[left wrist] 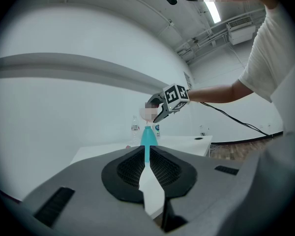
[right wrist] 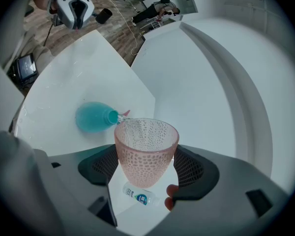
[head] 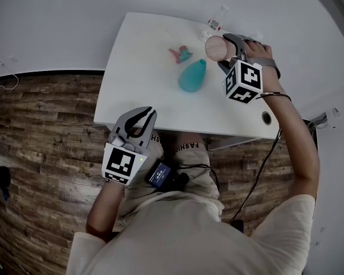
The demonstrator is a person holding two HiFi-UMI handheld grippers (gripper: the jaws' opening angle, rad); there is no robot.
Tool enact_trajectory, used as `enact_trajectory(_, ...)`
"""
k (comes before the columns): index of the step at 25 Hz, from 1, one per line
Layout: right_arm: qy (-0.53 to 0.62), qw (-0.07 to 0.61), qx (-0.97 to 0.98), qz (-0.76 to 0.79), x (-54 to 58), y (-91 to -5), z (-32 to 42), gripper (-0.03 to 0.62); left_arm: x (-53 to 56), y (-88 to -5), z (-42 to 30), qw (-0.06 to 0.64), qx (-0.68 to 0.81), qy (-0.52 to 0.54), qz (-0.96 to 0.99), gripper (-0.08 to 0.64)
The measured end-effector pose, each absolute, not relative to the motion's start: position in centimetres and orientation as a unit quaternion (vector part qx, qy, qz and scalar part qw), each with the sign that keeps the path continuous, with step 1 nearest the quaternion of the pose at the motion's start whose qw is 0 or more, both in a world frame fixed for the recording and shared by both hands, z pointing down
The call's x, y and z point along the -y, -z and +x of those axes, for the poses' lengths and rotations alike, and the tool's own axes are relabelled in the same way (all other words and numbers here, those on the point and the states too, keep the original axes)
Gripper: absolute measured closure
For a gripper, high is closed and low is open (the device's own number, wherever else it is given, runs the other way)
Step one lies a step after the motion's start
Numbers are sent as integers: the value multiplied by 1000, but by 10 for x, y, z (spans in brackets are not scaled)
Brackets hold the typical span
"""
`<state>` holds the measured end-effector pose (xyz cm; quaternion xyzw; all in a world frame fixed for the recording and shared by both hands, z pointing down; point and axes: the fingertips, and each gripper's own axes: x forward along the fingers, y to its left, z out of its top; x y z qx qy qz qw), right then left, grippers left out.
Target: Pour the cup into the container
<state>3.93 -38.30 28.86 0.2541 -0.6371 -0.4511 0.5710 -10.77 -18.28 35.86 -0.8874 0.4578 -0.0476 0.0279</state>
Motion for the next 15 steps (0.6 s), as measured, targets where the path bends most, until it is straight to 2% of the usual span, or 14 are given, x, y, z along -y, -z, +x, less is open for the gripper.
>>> enact_trajectory(15,482,580,609,247,383,-291,36,235,180,-360,-113,25,-461,47,-886,533)
